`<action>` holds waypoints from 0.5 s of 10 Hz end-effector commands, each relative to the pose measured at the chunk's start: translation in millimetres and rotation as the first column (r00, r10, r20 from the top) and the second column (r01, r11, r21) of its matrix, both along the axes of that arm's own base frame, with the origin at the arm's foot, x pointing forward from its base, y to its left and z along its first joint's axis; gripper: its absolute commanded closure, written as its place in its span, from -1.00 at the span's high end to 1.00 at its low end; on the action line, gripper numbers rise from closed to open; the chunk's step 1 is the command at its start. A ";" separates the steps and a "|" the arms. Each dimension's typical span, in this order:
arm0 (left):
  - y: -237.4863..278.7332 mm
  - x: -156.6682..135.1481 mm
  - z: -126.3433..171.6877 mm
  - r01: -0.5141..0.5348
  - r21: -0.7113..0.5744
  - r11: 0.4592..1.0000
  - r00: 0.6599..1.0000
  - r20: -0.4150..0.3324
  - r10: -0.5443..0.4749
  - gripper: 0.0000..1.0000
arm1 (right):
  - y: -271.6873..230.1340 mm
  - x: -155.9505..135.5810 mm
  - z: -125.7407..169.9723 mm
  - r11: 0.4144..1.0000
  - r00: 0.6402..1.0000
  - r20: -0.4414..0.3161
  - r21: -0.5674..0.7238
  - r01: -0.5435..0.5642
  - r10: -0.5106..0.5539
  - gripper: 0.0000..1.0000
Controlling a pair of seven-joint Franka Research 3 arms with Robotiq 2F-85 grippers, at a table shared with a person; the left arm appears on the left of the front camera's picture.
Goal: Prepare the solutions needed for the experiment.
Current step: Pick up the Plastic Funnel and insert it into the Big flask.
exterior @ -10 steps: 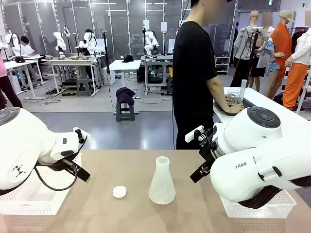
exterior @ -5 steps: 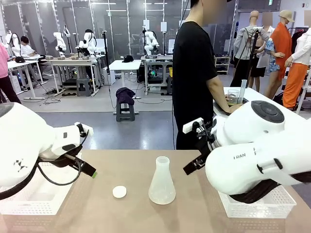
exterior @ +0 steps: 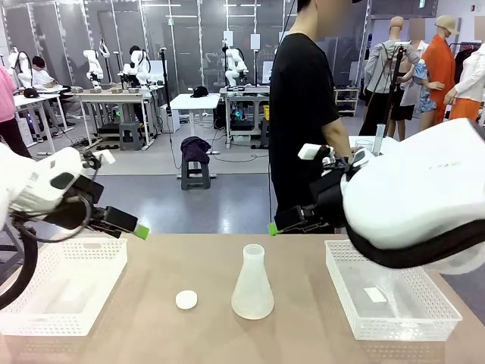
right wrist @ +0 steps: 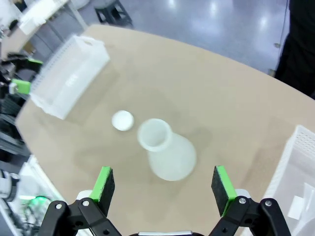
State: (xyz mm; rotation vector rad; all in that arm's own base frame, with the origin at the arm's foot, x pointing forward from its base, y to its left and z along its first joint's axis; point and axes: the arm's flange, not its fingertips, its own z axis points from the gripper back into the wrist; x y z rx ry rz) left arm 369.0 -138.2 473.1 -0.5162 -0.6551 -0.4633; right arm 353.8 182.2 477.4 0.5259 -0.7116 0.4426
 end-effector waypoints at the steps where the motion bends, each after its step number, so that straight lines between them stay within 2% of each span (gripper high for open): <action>1: 14.2 -1.3 -6.8 0.021 -0.185 0.982 0.991 -0.130 -0.046 1.00 | -15.3 6.5 -7.5 0.969 0.997 -0.049 0.242 -0.053 0.066 1.00; 2: 18.0 0.3 -3.7 -0.032 -0.259 0.965 0.981 -0.193 -0.019 1.00 | -17.8 9.2 -5.0 0.941 0.995 -0.065 0.335 -0.049 0.075 1.00; 3: 24.4 3.2 -1.5 -0.055 -0.358 0.932 0.967 -0.253 -0.040 1.00 | -21.3 10.6 -3.3 0.892 0.992 -0.102 0.451 -0.025 0.079 1.00; 4: 32.2 2.5 -0.1 -0.052 -0.463 0.885 0.957 -0.275 -0.088 1.00 | -25.0 11.8 -4.6 0.839 0.987 -0.126 0.544 -0.019 0.104 1.00; 5: 39.5 4.0 -1.2 -0.113 -0.521 0.846 0.940 -0.333 -0.079 1.00 | -27.4 12.6 -7.0 0.791 0.979 -0.158 0.612 -0.008 0.132 1.00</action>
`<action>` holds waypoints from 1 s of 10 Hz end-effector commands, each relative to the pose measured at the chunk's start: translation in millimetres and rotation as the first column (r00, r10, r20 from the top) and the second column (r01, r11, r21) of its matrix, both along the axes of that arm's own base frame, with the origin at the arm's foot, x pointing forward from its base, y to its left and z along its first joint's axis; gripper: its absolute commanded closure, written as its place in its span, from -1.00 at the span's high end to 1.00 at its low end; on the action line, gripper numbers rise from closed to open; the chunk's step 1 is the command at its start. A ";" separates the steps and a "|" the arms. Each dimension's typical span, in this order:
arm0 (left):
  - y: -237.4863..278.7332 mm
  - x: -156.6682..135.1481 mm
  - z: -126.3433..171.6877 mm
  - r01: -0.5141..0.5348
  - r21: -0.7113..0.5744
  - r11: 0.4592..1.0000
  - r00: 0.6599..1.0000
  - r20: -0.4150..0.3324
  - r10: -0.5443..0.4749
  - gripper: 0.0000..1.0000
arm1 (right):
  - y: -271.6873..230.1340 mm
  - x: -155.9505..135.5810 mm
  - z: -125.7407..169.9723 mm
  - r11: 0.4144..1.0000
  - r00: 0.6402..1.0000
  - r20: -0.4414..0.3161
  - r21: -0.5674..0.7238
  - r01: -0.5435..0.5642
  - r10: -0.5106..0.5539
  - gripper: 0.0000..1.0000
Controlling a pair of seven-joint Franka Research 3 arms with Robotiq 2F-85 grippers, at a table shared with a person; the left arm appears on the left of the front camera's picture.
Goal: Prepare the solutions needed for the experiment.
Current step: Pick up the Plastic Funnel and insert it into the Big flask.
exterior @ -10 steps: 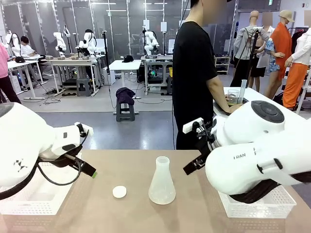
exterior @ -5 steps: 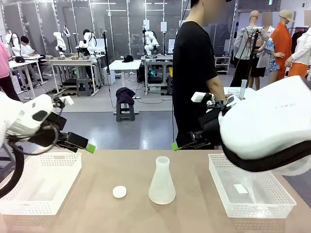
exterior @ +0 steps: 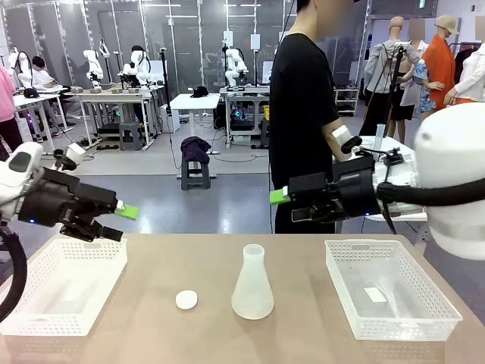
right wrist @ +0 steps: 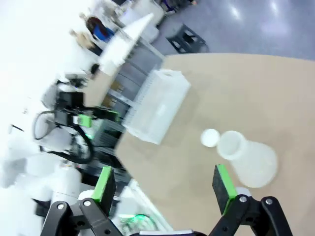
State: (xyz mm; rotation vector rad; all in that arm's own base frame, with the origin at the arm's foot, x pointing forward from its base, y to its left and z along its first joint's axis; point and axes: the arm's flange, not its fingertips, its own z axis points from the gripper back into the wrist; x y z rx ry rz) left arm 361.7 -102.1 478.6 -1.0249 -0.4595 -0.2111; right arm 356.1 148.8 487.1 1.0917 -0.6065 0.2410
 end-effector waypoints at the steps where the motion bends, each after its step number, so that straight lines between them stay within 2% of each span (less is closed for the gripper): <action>1: 10.2 13.0 -8.3 -0.057 -0.146 0.988 0.996 -0.080 0.045 1.00 | 4.8 11.8 -17.9 0.991 0.999 -0.050 0.134 0.019 -0.012 1.00; 2: 16.7 14.5 -8.8 -0.107 -0.197 0.974 0.987 -0.140 0.080 1.00 | 4.0 11.8 -19.5 0.992 0.997 -0.070 0.124 0.035 -0.026 1.00; 4: 16.7 15.2 -10.7 -0.082 -0.223 0.971 0.992 -0.115 0.057 1.00 | 3.3 9.2 -20.4 0.994 0.998 -0.051 0.099 0.046 -0.041 1.00; 5: 18.3 13.1 -10.9 -0.054 -0.197 0.979 0.998 -0.047 0.045 1.00 | 3.6 7.6 -21.3 0.996 0.997 -0.009 0.034 0.078 -0.077 1.00; 6: 23.6 11.6 -9.4 -0.105 -0.240 0.965 0.986 -0.148 0.071 1.00 | 4.3 5.4 -22.2 0.996 0.994 0.063 -0.036 0.088 -0.085 1.00; 7: 23.6 11.6 -9.4 -0.105 -0.240 0.965 0.986 -0.148 0.071 1.00 | 3.0 4.5 -22.3 0.978 0.983 0.103 -0.129 0.164 -0.152 1.00; 8: 23.6 11.6 -9.4 -0.105 -0.240 0.965 0.986 -0.148 0.071 1.00 | 0.6 2.1 -21.2 0.953 0.966 0.202 -0.222 0.205 -0.160 1.00; 9: 23.6 11.6 -9.4 -0.105 -0.240 0.965 0.986 -0.148 0.071 1.00 | -2.6 0.4 -16.2 0.908 0.935 0.351 -0.369 0.197 -0.060 1.00; 10: 23.6 11.6 -9.4 -0.105 -0.240 0.965 0.986 -0.148 0.071 1.00 | -7.3 1.0 -8.8 0.800 0.901 0.430 -0.562 0.210 0.066 1.00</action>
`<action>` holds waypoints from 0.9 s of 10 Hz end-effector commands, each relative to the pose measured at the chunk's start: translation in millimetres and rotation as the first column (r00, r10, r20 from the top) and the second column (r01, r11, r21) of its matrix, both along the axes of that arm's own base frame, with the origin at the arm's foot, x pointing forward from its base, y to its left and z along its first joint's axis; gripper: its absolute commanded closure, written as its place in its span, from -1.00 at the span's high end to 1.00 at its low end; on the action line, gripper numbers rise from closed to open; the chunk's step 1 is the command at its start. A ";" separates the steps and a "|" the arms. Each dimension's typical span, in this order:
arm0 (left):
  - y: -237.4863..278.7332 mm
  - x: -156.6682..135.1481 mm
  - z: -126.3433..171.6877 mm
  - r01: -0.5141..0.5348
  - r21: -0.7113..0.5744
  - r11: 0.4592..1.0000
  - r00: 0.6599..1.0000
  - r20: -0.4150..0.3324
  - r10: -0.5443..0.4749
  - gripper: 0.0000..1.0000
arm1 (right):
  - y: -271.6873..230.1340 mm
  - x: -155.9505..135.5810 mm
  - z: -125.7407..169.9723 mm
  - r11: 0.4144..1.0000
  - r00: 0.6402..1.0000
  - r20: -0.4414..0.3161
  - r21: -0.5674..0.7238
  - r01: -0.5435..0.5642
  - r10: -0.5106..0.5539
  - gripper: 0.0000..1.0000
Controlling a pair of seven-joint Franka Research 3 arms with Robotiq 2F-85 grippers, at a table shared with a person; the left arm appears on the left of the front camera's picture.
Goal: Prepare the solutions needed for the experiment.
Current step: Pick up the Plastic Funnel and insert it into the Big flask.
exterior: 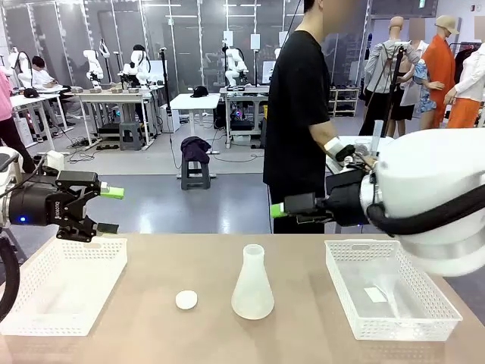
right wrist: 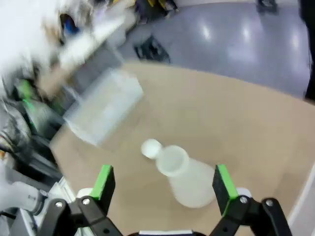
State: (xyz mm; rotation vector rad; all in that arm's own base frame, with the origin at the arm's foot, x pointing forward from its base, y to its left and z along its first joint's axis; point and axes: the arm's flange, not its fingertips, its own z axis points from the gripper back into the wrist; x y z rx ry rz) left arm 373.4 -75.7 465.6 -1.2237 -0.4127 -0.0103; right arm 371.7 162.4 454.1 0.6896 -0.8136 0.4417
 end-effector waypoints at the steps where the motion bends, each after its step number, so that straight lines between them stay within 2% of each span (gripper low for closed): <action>1: -2.8 -0.1 3.6 0.000 -0.029 1.000 1.000 -0.004 0.000 1.00 | -30.5 -9.3 29.6 0.886 0.972 0.221 -0.462 0.026 0.086 1.00; 2: -2.8 -0.1 3.6 0.000 -0.029 1.000 1.000 -0.004 0.000 1.00 | -46.0 -4.2 35.5 0.803 0.972 0.196 -0.595 0.014 0.128 1.00; 3: -2.8 -0.1 3.6 0.000 -0.029 1.000 1.000 -0.004 0.000 1.00 | -63.8 -2.2 43.6 0.746 0.974 0.176 -0.666 0.014 0.140 1.00; 4: -2.8 -0.1 3.6 0.000 -0.029 1.000 1.000 -0.004 0.000 1.00 | -79.6 0.0 49.7 0.726 0.973 0.165 -0.688 -0.004 0.162 1.00; 5: -2.8 -0.1 3.6 0.000 -0.029 1.000 1.000 -0.004 0.000 1.00 | -94.1 2.2 57.8 0.680 0.970 0.173 -0.733 0.012 0.169 1.00; 6: -2.8 -0.1 3.6 0.000 -0.029 1.000 1.000 -0.004 0.000 1.00 | -106.1 3.1 65.4 0.585 0.971 0.178 -0.810 0.052 0.161 1.00; 7: -2.8 -0.1 3.6 0.000 -0.029 1.000 1.000 -0.004 0.000 1.00 | -113.3 0.9 74.7 0.531 0.960 0.148 -0.848 -0.001 0.238 1.00; 8: -2.8 -0.1 3.6 0.000 -0.029 1.000 1.000 -0.004 0.000 1.00 | -119.7 1.0 79.8 0.498 0.957 0.100 -0.866 -0.051 0.272 1.00; 9: -2.8 -0.1 3.6 0.000 -0.029 1.000 1.000 -0.004 0.000 1.00 | -124.1 0.0 82.4 0.484 0.955 0.091 -0.873 -0.059 0.282 1.00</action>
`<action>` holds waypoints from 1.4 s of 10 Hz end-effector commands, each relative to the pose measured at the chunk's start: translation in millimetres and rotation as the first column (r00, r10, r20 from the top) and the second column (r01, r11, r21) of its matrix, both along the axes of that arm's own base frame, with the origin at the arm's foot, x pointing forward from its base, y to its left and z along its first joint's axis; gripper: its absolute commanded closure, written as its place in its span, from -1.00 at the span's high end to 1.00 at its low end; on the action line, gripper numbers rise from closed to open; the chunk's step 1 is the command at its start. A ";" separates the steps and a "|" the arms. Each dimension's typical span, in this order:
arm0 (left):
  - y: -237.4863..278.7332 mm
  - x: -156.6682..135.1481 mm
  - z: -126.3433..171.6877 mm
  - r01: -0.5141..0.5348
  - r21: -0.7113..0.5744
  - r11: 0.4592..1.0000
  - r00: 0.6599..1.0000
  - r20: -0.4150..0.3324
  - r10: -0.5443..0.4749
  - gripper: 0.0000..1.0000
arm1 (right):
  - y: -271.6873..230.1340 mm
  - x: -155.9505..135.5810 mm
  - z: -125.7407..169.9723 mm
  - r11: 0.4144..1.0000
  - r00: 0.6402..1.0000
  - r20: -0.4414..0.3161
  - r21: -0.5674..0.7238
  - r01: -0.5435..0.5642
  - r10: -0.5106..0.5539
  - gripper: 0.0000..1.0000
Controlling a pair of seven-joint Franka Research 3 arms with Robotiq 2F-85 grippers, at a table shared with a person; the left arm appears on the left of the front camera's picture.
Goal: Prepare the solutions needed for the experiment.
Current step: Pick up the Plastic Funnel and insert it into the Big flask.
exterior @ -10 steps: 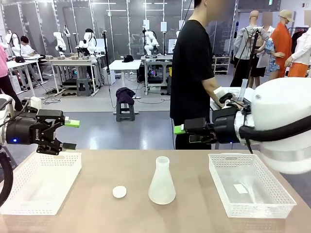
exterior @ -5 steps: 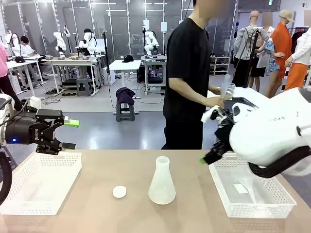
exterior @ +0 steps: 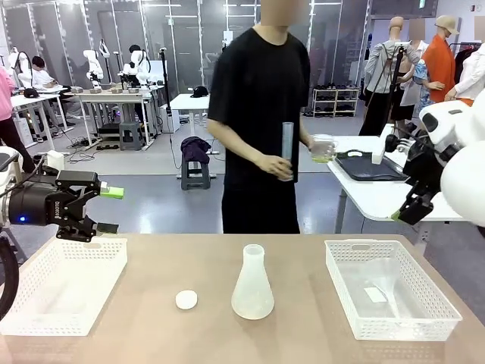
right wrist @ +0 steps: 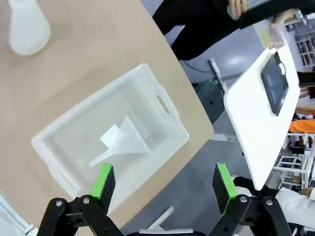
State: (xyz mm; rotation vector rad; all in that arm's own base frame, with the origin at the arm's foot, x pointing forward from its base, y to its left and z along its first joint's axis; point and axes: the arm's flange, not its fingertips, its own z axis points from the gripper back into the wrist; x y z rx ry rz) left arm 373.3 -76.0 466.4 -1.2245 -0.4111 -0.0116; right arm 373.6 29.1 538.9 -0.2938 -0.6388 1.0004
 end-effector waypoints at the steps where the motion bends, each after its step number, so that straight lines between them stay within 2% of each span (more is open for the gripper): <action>1: -2.5 -0.1 2.8 -0.002 -0.028 1.000 1.000 -0.004 0.002 1.00 | -0.6 9.0 -13.1 1.000 1.000 0.018 0.023 0.013 -0.014 1.00; 7: -2.5 -0.1 2.8 -0.002 -0.028 1.000 1.000 -0.004 0.002 1.00 | -1.3 9.7 -8.6 1.000 1.000 0.004 0.008 0.004 -0.004 1.00; 8: -2.5 -0.1 2.8 -0.002 -0.028 1.000 1.000 -0.004 0.002 1.00 | -4.9 23.1 -13.4 0.997 0.995 -0.071 -0.031 -0.066 0.064 1.00; 9: -2.5 -0.1 2.8 -0.002 -0.028 1.000 1.000 -0.004 0.002 1.00 | -11.9 38.0 -18.6 0.995 0.988 -0.129 -0.044 -0.091 0.085 1.00; 12: -2.5 -0.1 2.8 -0.002 -0.028 1.000 1.000 -0.004 0.002 1.00 | -28.4 77.3 -41.0 0.966 0.943 -0.247 -0.075 -0.249 0.224 1.00; 14: -2.5 -0.1 2.8 -0.002 -0.028 1.000 1.000 -0.004 0.002 1.00 | -33.7 100.4 -60.7 0.924 0.894 -0.286 -0.066 -0.378 0.345 1.00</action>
